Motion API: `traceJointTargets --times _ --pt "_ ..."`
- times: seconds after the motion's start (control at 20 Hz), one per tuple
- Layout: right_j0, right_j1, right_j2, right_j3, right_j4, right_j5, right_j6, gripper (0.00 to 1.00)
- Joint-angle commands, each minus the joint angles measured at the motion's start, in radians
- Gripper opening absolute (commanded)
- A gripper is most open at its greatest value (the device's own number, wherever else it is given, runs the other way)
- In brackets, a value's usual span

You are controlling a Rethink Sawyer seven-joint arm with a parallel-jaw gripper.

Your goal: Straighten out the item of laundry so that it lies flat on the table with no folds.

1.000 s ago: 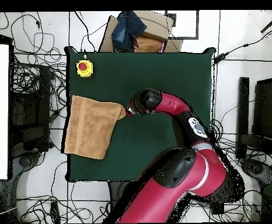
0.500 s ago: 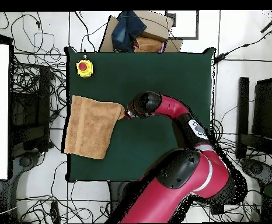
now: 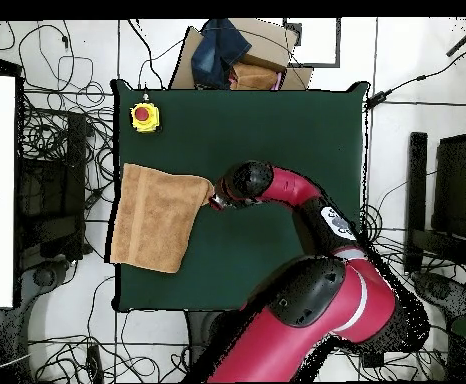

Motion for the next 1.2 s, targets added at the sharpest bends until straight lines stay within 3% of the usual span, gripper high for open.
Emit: traceJointTargets --times 0.05,0.15,0.3,0.65,0.8,0.95,1.2 --pt "-0.005 -0.032 0.003 0.080 -0.034 0.094 -0.035 1.00" --pt "-0.010 -0.101 0.000 0.135 -0.026 0.118 -0.017 1.00" --pt "-0.015 -0.133 0.008 0.166 -0.015 0.131 -0.009 1.00" --pt "-0.018 -0.046 0.035 0.097 0.000 0.060 0.001 1.00" --pt "-0.010 -0.020 0.036 0.082 -0.009 -0.066 0.062 1.00" --pt "0.039 -0.017 -0.056 0.065 -0.046 -0.185 0.216 1.00" --pt "0.086 -0.071 -0.121 0.120 -0.003 -0.200 0.333 1.00"
